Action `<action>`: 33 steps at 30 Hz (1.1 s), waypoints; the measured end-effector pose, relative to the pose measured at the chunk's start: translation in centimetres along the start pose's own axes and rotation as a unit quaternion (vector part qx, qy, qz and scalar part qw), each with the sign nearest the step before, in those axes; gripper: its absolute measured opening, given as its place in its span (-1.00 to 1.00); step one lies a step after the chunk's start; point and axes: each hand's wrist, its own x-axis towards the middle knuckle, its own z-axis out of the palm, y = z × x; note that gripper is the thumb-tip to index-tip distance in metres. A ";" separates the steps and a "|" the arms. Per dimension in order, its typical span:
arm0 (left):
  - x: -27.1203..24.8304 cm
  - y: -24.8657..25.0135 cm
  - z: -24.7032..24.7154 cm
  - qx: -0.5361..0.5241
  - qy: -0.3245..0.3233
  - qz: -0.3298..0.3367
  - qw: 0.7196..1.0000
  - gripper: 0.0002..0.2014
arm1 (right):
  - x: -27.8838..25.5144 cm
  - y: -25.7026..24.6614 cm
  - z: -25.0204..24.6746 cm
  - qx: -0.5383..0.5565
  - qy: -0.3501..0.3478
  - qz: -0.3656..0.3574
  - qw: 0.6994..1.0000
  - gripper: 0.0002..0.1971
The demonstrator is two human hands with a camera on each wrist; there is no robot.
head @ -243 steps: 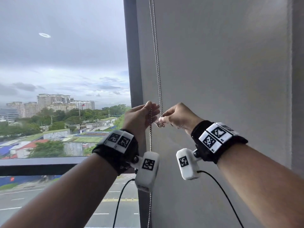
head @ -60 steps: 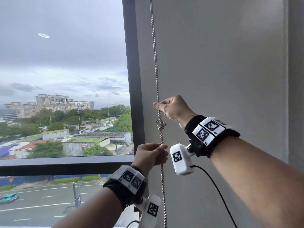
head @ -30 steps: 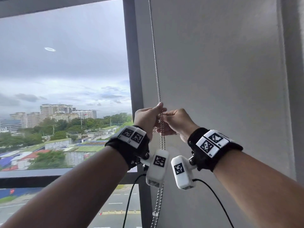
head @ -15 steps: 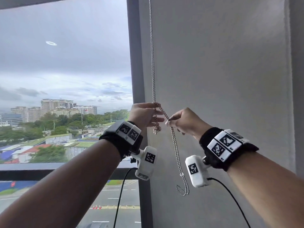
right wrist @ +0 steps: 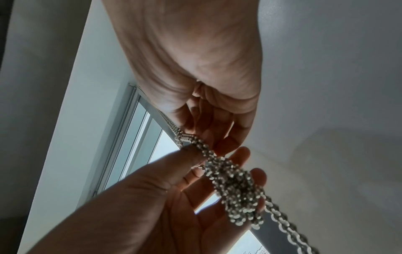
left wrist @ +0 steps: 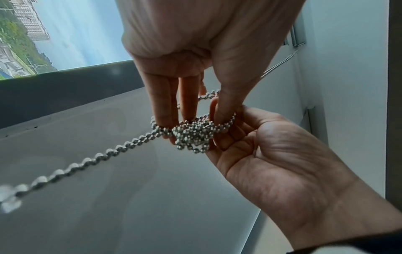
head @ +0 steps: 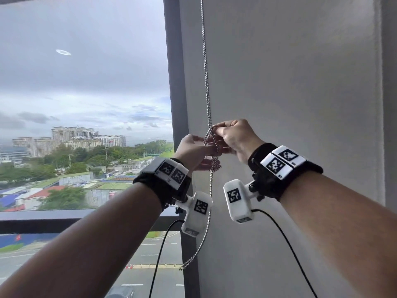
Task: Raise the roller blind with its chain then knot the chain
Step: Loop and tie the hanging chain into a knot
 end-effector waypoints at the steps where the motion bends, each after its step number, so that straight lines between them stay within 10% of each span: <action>1: 0.0 -0.1 0.0 0.000 0.002 0.001 1.000 -0.46 | -0.1 0.1 -0.1 0.002 0.001 0.006 1.000 -0.88; 12: -0.2 -1.8 -0.8 -0.068 -0.007 -0.006 0.998 -0.57 | -2.1 1.3 -0.7 0.000 -0.116 0.024 0.993 -0.78; 16: -0.2 -3.1 -1.3 -0.122 -0.005 -0.005 0.992 -0.61 | -1.9 3.0 -0.7 -0.055 -0.084 0.002 0.995 -0.52; 20: -0.1 -2.4 -2.6 -0.152 -0.002 0.025 0.988 -0.87 | -1.7 4.5 -1.3 -0.123 -0.038 -0.025 0.991 -0.56; 33: -1.6 2.7 -3.9 -0.176 -0.004 0.067 0.982 -0.70 | -2.3 5.8 -0.7 -0.252 0.044 -0.154 0.954 -0.68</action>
